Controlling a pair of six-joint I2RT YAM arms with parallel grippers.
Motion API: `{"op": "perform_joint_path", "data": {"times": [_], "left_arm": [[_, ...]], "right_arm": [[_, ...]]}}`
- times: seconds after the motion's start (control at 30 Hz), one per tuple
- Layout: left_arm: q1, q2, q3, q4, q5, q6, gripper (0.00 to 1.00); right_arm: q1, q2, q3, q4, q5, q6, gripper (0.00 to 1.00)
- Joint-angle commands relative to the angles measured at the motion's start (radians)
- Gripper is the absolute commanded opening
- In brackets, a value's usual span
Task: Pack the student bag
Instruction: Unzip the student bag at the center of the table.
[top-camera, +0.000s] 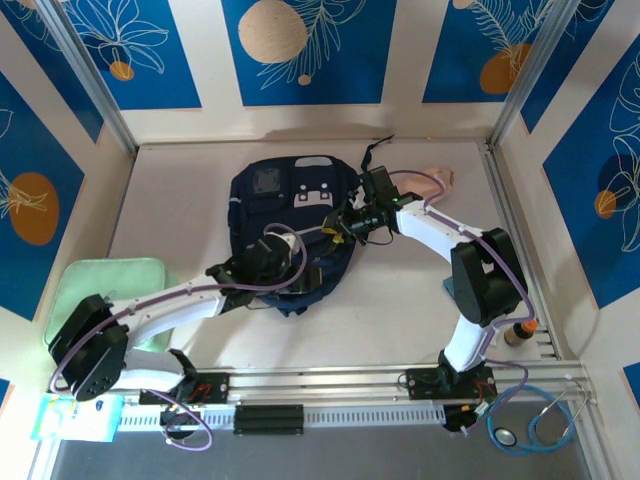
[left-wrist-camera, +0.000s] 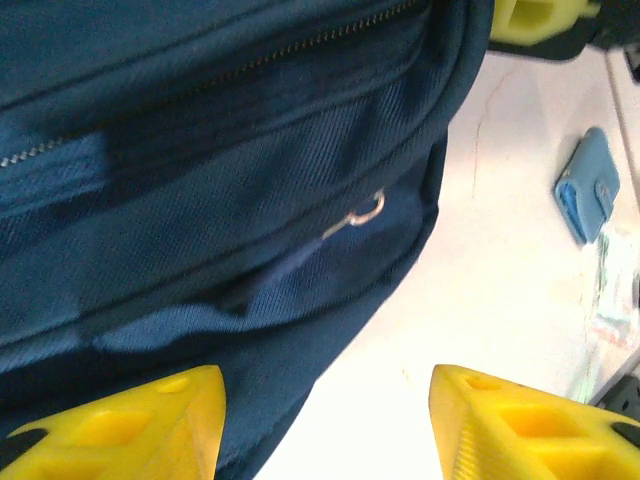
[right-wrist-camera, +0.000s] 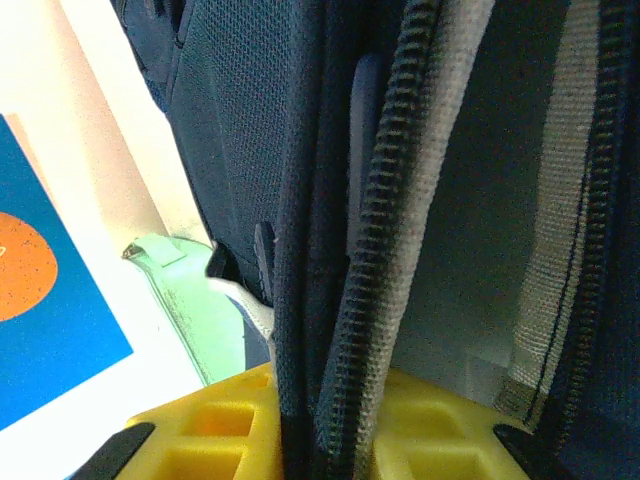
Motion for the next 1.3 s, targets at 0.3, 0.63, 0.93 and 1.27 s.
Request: {"op": "perform_joint_path", "data": {"times": [0.3,0.63,0.93,1.27], "left_arm": [[-0.009,0.058,-0.091,0.276,-0.116,-0.192,0.54],[-0.012,0.042,-0.103,0.402,-0.077,-0.067,0.42],[-0.019,0.036,-0.093,0.398,-0.067,-0.014,0.35],[-0.033,0.014,-0.104,0.368,-0.137,-0.016,0.44]], "right_arm": [[0.017,-0.027,0.028,0.053,-0.088,0.005,0.21],[0.020,-0.025,0.026,0.054,-0.087,0.004,0.21],[0.024,-0.017,0.031,0.054,-0.085,0.005,0.20],[0.023,-0.003,0.034,0.058,-0.091,0.008,0.20]]}}
